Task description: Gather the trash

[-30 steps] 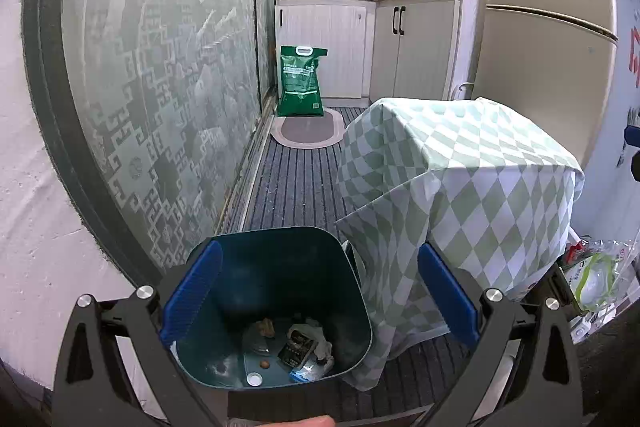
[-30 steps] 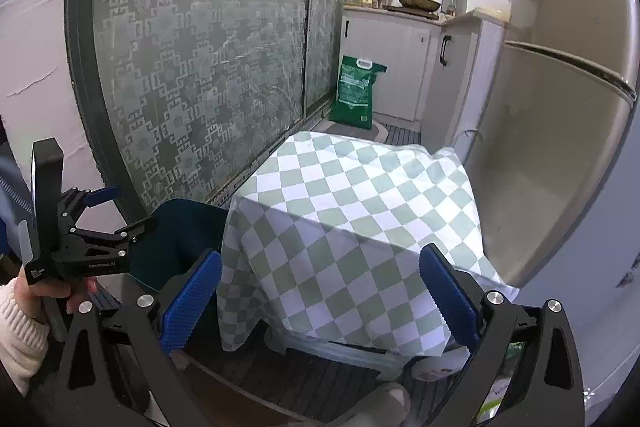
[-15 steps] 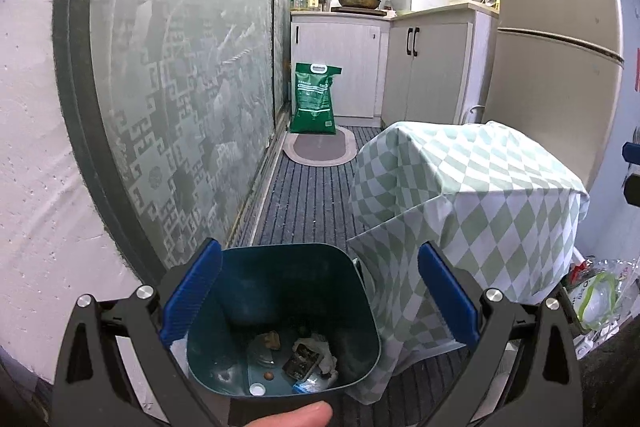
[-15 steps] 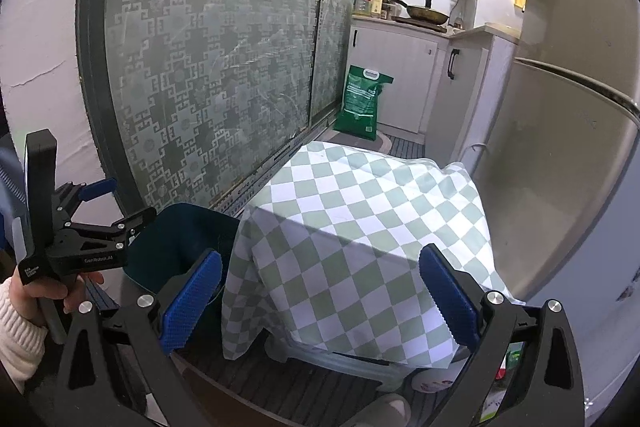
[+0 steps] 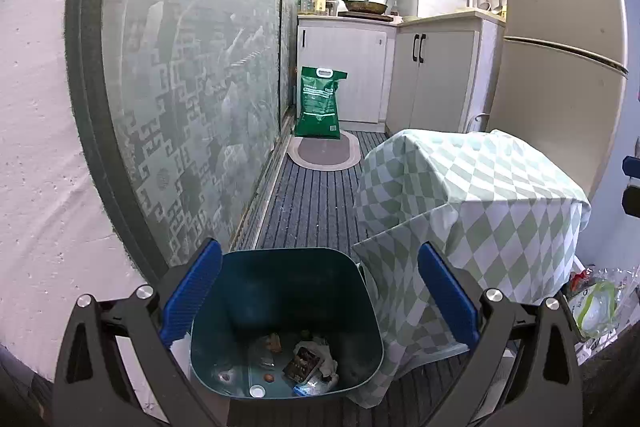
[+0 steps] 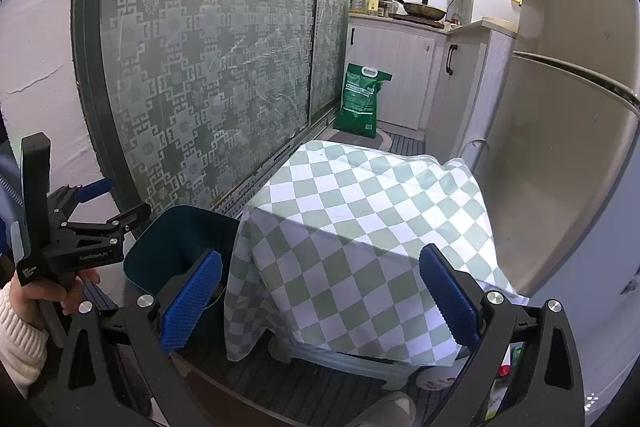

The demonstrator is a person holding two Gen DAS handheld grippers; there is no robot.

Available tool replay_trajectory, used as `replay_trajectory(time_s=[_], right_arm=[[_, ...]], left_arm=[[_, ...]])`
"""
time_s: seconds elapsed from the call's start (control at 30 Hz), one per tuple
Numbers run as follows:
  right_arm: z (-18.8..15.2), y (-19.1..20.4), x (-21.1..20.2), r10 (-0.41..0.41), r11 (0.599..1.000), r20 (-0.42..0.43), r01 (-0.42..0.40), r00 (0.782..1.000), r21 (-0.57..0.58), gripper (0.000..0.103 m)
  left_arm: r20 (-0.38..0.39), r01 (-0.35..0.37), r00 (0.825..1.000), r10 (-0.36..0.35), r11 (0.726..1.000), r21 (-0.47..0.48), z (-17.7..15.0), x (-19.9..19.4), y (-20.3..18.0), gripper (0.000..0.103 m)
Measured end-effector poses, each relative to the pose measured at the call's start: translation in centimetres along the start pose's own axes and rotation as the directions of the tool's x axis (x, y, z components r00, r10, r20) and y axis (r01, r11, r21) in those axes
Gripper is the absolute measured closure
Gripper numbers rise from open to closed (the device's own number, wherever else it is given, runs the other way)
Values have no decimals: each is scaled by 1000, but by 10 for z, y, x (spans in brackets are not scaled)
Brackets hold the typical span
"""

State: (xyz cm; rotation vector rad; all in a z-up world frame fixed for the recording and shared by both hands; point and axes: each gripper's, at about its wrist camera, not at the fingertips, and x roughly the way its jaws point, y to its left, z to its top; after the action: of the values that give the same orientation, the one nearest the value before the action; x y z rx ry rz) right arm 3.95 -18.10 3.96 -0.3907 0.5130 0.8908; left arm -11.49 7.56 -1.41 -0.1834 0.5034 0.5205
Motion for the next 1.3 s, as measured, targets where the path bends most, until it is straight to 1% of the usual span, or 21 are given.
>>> replay_trajectory(time_s=[0.4, 0.77, 1.3], right_arm=[[0, 0, 0, -1, 1000, -1, 1, 1000, 1, 3], [0, 0, 0, 0, 1000, -1, 0, 1000, -1, 3], [0, 2, 2, -2, 1000, -4, 2, 1000, 0, 3]], left_arm=[[6, 6, 1000, -6, 1000, 19, 2, -2, -2, 3], [-2, -2, 1000, 2, 1000, 19, 2, -1, -2, 3], [-2, 10, 1000, -9, 1000, 20, 3, -1, -1, 3]])
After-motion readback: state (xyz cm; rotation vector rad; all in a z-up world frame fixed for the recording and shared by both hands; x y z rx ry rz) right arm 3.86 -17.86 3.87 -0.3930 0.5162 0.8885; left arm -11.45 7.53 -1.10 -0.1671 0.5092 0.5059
